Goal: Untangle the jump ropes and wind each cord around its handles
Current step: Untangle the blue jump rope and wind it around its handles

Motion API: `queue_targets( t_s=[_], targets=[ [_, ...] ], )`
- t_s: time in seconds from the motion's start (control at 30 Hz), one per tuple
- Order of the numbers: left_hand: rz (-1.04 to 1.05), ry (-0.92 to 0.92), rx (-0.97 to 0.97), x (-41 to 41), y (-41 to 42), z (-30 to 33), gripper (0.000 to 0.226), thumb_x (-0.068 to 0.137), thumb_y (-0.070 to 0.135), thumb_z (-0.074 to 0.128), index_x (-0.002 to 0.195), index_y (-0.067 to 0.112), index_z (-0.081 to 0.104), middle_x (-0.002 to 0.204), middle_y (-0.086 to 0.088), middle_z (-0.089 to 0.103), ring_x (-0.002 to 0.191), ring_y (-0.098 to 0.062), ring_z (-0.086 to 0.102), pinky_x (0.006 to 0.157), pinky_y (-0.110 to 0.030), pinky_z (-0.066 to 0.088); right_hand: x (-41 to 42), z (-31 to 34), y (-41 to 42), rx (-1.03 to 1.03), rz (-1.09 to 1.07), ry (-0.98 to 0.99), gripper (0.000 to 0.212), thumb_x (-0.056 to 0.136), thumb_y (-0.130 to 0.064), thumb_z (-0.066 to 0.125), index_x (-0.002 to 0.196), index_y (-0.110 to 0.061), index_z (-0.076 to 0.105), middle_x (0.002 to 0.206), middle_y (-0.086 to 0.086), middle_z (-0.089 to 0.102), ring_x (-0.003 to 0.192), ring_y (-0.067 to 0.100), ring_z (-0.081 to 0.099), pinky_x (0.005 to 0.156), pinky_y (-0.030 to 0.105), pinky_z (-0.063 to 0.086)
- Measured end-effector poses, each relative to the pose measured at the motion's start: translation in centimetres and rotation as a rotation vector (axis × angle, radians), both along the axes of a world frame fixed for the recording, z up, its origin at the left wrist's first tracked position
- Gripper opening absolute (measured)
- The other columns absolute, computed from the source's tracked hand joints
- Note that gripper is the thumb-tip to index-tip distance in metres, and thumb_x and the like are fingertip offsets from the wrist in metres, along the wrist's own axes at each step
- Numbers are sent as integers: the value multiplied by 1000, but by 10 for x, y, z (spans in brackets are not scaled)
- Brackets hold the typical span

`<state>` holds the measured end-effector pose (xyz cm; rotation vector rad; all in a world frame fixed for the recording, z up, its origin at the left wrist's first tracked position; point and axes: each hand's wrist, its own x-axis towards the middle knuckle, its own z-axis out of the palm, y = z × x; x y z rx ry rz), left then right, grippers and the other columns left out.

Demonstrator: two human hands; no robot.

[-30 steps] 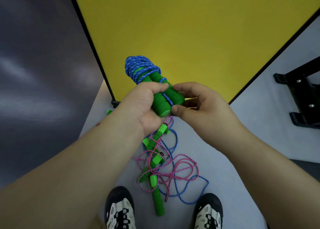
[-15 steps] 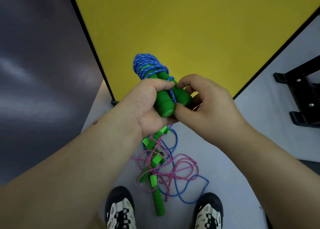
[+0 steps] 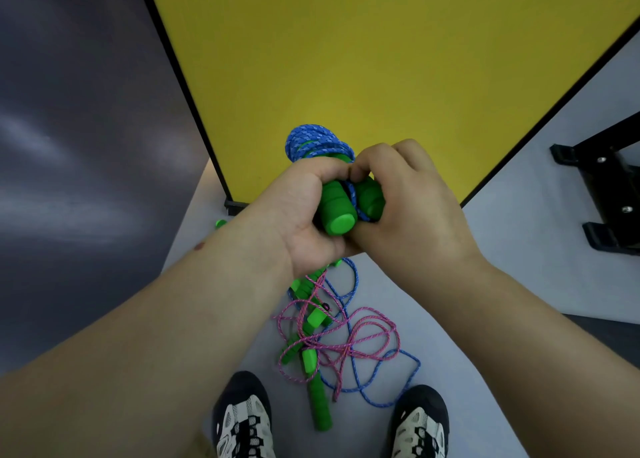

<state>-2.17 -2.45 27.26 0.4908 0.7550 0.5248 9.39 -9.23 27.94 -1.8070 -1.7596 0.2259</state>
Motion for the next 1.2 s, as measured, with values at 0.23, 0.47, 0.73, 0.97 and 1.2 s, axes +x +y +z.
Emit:
queue_targets(
  t_s=[0.23,0.47,0.73,0.97,1.2],
  targets=[
    [6,27,-9,-1,1,-4,18,86,9,54,101,14,63,97,-13,66,84,-28,67,78,-41,57,-1,-7,1,11,-30,-104,40,68,-19,76,101,-25,53,98,-4,48,79,24,51,60,36,42],
    [17,210,133,-8,7,-2,18,90,6,60,107,7,66,104,-15,70,96,-31,69,97,-47,53,24,7,2,-341,65,822,49,65,-7,71,110,-25,61,110,1,60,90,2,62,69,17,49],
    [-402,357,572,-11,-5,-7,55,66,4,75,120,0,63,119,-32,64,111,-54,60,97,-76,39,21,11,12,-263,44,1326,57,90,-17,70,141,-27,45,121,8,70,105,33,70,91,60,50],
    [-193,244,691,-14,5,-5,83,68,5,82,142,21,48,128,-15,65,117,-30,65,105,-53,48,18,3,6,-181,70,1235,63,91,-2,66,141,-20,33,124,9,68,111,28,69,90,44,56],
    [-64,518,968,-15,7,-10,46,70,26,82,112,30,66,106,5,73,101,-19,71,92,-49,55,25,12,2,77,-70,319,45,84,-24,77,127,-31,63,123,-9,56,116,-1,51,98,16,40]
  ],
)
